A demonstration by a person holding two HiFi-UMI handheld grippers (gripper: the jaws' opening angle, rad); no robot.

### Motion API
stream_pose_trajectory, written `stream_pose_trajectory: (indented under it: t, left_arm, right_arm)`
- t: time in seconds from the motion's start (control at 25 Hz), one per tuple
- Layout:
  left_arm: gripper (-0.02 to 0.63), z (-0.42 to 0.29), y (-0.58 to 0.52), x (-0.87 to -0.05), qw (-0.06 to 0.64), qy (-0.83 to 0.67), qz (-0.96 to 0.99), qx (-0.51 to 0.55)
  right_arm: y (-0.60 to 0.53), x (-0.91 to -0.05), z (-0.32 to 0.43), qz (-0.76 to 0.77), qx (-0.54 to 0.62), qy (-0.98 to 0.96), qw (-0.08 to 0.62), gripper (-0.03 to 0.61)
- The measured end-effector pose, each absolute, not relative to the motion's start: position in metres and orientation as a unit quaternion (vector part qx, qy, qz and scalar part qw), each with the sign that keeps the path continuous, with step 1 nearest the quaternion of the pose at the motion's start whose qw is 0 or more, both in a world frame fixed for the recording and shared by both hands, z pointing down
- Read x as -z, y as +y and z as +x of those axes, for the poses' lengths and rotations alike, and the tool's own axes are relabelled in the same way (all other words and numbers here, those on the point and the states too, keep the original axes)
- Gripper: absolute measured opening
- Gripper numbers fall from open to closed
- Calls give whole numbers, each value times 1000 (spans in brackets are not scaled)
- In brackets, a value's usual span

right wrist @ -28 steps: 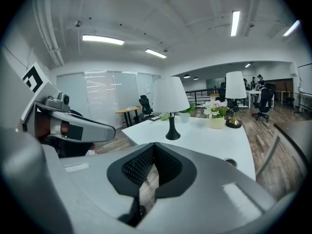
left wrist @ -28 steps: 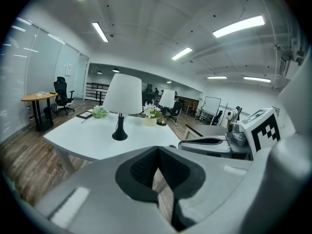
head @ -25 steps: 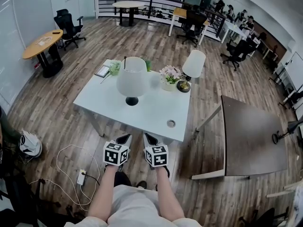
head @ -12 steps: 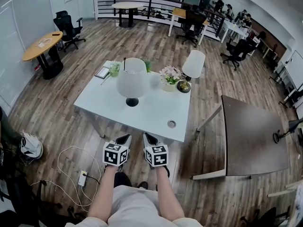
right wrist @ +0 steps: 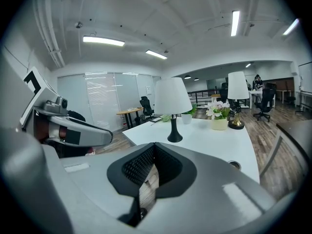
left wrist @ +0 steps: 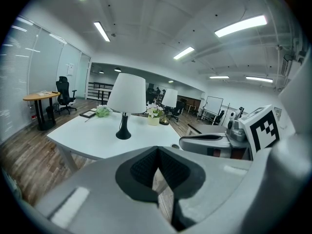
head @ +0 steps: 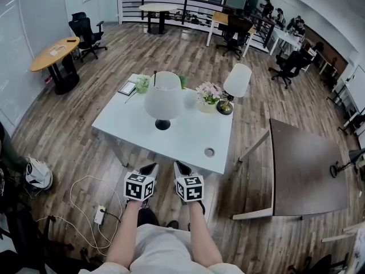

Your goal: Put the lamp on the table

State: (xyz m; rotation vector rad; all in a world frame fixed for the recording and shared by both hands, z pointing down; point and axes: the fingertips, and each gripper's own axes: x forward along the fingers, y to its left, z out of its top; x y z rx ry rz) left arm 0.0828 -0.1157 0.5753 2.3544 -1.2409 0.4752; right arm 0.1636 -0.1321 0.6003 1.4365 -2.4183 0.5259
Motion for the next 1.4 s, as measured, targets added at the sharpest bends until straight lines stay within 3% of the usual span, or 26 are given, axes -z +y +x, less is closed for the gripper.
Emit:
stream_pose_trajectory:
  t: [1.4]
  left_arm:
    - [0, 83, -123, -571, 218, -444, 852, -170]
  right_arm:
    - [-139, -598, 159, 486, -164, -844, 158, 12]
